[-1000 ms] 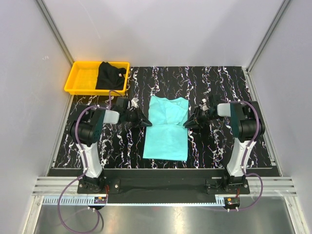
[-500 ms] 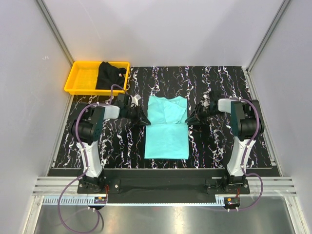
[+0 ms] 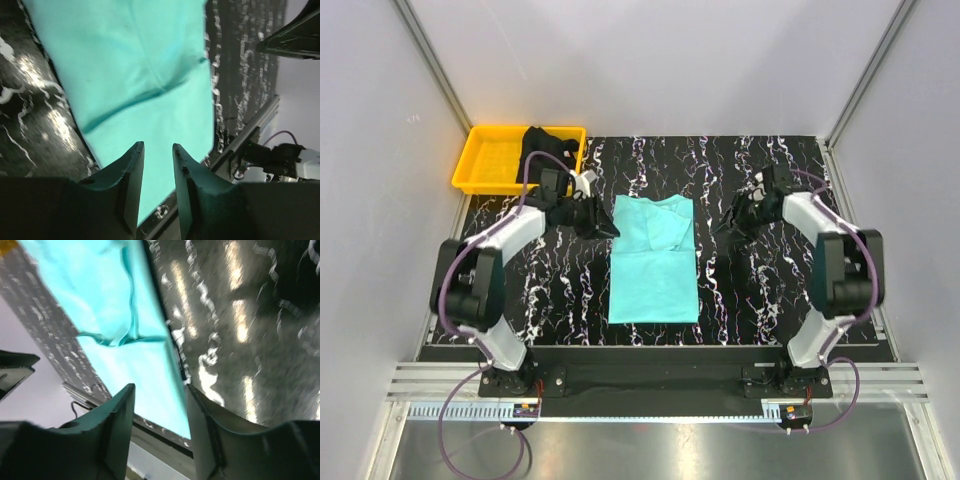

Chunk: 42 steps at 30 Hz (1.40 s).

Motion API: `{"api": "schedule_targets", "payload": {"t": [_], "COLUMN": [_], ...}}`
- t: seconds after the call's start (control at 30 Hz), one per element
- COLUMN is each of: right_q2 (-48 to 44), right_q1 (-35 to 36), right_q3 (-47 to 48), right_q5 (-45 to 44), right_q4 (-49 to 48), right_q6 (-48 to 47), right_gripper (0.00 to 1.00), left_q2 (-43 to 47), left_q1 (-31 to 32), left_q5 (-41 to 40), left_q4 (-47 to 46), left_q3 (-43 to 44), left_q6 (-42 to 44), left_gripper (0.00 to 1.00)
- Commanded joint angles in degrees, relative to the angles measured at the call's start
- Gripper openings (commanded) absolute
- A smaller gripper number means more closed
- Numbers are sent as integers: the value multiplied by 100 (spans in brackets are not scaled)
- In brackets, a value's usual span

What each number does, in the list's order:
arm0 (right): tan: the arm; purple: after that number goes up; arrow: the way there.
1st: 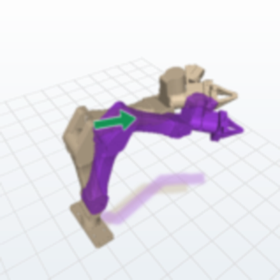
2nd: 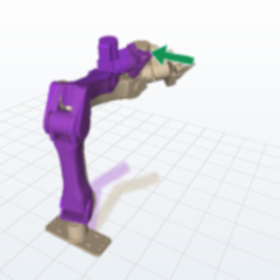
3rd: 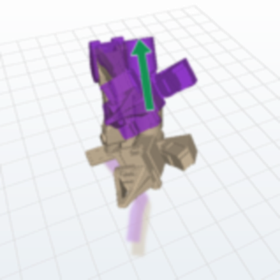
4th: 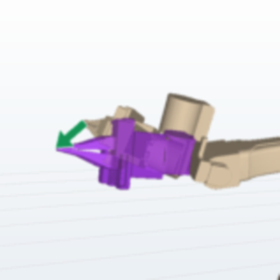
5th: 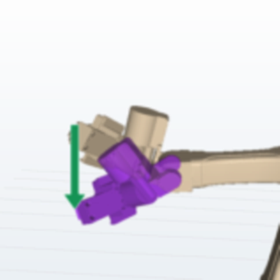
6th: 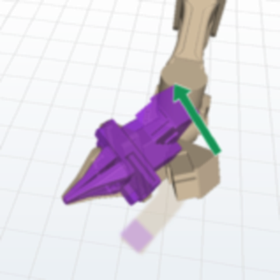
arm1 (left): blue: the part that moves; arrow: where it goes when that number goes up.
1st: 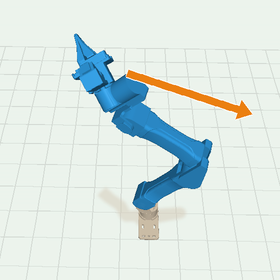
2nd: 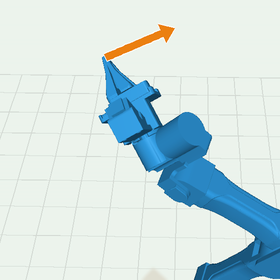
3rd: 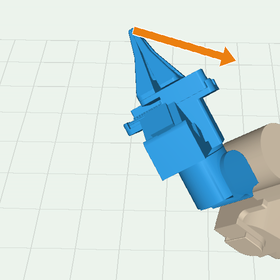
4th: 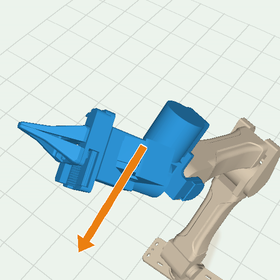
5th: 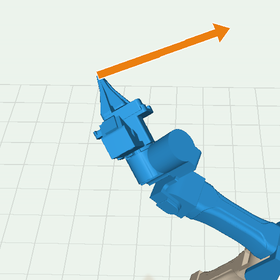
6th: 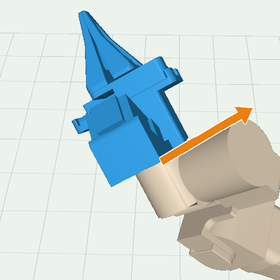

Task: Fold and stack the t-shirts
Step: Fold the tshirt

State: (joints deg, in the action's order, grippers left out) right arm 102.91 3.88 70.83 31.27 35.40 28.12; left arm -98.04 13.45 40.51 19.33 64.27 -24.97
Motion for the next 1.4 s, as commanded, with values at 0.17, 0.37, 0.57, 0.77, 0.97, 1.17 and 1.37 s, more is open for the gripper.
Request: {"api": "schedule_targets", "payload": {"t": [0.17, 0.37, 0.57, 0.77, 0.97, 1.17, 1.37], "right_q2": [-2964, -4506, -4762, -5114, -4589, -4262, -4131], "right_q1": [692, 1729, 2055, 2126, 2143, 2319, 2451], "right_q3": [-2615, -4427, -5166, -5851, -5940, -5852, -5861], "right_q5": [-94, -578, -850, -1202, -1202, -1237, -1448], "right_q4": [-549, -1490, -1851, -2228, -2703, -2915, -2977], "right_q6": [1835, 4041, 4834, 5458, 5459, 5529, 5661], "right_gripper": [59, 59, 58, 59, 57, 55, 52], "left_q2": [3320, 4662, 4890, 4988, 4435, 4355, 4346], "left_q1": [52, 587, 1299, 1573, 1669, 1827, 1872], "left_q5": [-1299, -1696, -2169, -2548, -2548, -2698, -2794], "left_q4": [97, -236, -615, -1370, -1529, -1485, -1397], "left_q3": [-2553, -4280, -4870, -5582, -5592, -5697, -5768], "left_q6": [-1912, -3987, -5139, -6028, -6195, -6520, -6723], "left_gripper": [37, 56, 52, 50, 44, 39, 39]}}
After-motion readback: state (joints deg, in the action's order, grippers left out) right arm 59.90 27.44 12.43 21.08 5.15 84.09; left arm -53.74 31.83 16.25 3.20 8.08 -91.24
